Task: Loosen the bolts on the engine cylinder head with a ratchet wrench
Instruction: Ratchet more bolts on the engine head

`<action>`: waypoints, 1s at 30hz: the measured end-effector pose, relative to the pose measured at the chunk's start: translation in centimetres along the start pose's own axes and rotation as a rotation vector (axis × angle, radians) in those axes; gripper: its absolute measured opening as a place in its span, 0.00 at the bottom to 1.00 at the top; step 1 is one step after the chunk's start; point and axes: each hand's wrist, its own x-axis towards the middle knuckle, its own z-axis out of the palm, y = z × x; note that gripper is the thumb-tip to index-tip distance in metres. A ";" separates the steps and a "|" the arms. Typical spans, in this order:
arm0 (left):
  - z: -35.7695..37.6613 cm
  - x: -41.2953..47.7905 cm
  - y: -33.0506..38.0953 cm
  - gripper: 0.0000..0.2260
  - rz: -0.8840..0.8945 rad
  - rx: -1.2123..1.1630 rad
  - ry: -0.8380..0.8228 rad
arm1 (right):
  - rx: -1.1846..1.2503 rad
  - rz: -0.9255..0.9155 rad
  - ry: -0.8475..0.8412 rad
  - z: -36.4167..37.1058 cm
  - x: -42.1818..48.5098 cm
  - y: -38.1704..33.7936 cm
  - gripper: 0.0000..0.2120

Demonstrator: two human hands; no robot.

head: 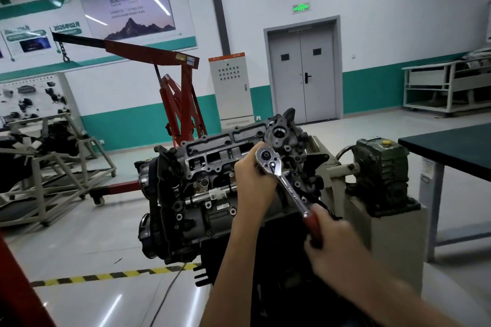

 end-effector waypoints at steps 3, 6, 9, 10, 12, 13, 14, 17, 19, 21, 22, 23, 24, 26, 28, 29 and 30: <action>1.0 -0.2 0.0 0.21 -0.063 -0.092 0.042 | 0.181 0.128 0.028 4.2 -1.7 -2.7 0.16; 0.8 0.3 -0.3 0.15 -0.176 -0.170 0.011 | 0.183 0.140 0.000 4.4 -1.7 -2.6 0.16; 0.1 0.4 -0.2 0.20 -0.123 -0.014 -0.053 | 0.009 0.060 -0.024 1.0 -0.6 -0.2 0.19; -0.2 0.5 0.0 0.21 -0.099 0.007 -0.080 | -0.084 0.000 -0.038 -0.7 0.2 0.7 0.18; -0.6 0.6 0.2 0.22 -0.058 0.043 -0.140 | -0.311 -0.127 -0.056 -4.4 2.4 2.1 0.14; -0.6 0.7 0.3 0.22 -0.046 0.052 -0.162 | -0.410 -0.187 -0.040 -6.1 3.7 2.4 0.12; -0.7 0.8 0.5 0.22 -0.038 0.051 -0.174 | -0.476 -0.243 -0.021 -7.5 4.9 2.5 0.11; -1.2 1.0 0.5 0.22 -0.029 0.027 -0.198 | -0.527 -0.315 -0.025 -8.9 6.6 2.3 0.11; -1.3 0.7 0.3 0.22 -0.006 0.033 -0.169 | -0.458 -0.251 -0.051 -7.2 5.5 2.7 0.11; -0.8 -0.1 0.2 0.20 0.036 0.048 -0.069 | -0.264 -0.130 -0.063 -3.9 2.8 2.5 0.15; -0.2 -0.4 0.2 0.18 0.037 0.037 -0.015 | -0.147 -0.059 -0.035 -2.1 1.4 1.7 0.17; 0.4 -0.7 0.2 0.16 0.025 0.012 0.034 | -0.047 0.006 0.010 -0.3 0.2 0.7 0.18; 0.9 -0.8 0.4 0.15 0.008 -0.010 0.076 | 0.041 0.058 0.049 1.4 -0.8 -0.6 0.18; 1.6 -0.6 0.4 0.15 -0.020 -0.070 0.131 | 0.208 0.100 0.070 4.3 -1.7 -2.8 0.16; 1.5 -0.3 0.2 0.16 -0.079 -0.206 0.115 | 0.279 0.117 0.064 5.7 -1.9 -3.9 0.15; 1.3 0.0 0.0 0.16 -0.103 -0.229 0.091 | 0.271 0.125 0.060 5.6 -1.8 -3.9 0.15; 1.0 0.1 -0.1 0.17 -0.124 -0.206 0.065 | 0.241 0.124 0.050 5.2 -1.6 -3.4 0.16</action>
